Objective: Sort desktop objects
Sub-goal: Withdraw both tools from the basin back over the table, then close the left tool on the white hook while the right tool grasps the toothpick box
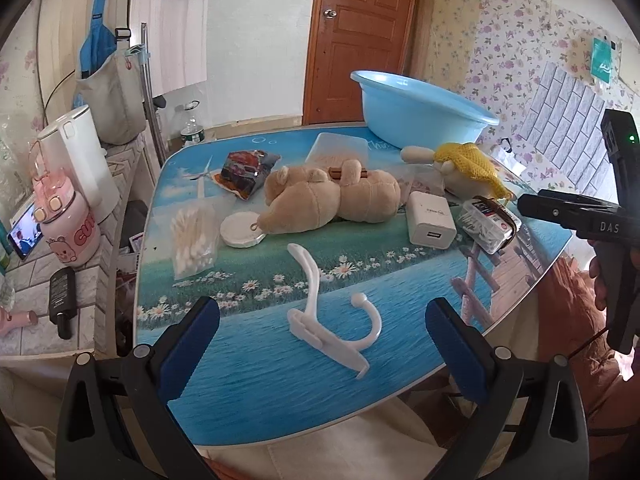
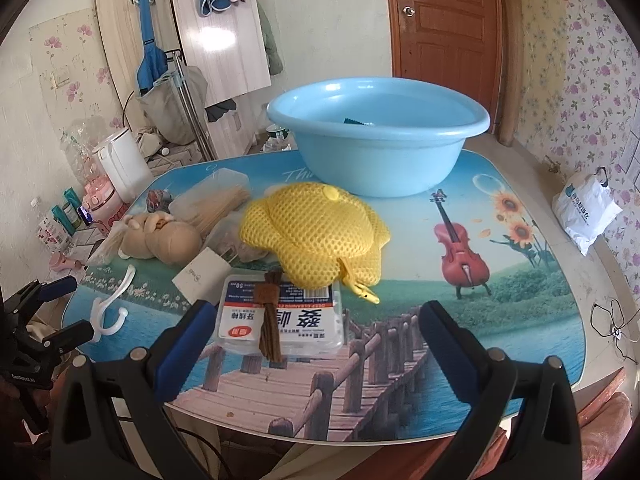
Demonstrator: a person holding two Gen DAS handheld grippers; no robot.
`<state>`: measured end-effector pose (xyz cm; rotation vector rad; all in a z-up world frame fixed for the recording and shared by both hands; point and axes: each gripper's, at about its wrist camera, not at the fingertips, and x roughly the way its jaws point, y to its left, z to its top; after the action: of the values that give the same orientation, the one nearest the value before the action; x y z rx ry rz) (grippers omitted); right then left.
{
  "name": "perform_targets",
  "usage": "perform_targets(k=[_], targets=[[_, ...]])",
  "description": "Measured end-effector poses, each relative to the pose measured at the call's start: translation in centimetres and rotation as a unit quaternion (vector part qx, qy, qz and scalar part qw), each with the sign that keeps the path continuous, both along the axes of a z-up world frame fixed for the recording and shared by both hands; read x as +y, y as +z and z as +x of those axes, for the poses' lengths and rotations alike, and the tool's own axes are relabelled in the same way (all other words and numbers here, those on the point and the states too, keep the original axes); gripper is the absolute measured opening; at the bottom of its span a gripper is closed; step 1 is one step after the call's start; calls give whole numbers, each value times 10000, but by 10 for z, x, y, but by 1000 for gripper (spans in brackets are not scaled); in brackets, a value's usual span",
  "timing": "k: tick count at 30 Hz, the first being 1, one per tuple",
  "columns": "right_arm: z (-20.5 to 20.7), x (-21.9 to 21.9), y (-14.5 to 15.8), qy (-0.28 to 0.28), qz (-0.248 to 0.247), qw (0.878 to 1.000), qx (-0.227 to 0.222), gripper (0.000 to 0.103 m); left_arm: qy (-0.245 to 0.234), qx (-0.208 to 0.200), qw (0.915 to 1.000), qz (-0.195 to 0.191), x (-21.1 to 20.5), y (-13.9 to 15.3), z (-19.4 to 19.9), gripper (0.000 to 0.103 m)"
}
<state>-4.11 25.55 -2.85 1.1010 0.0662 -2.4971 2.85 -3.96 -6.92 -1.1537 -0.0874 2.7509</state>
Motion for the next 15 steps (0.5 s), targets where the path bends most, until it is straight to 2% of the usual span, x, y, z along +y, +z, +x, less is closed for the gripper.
perform_targets(k=[7,13,14,15], targets=[[2,-24,-12,289,173,9994,-72,103,-63,-264,9995,-138,14,-17,-13,103],[-10,-27,-28,209,201,9986,-438,103,-205,-316,9992,-117,24,-23,-20,102],[-11,-27,-29,202,222,9986,-446,103,-193,-271,9994,-113,25,-23,-19,95],[-10,-26,-30,206,229,9986,-423,103,-196,-221,9995,-117,25,-22,-19,81]])
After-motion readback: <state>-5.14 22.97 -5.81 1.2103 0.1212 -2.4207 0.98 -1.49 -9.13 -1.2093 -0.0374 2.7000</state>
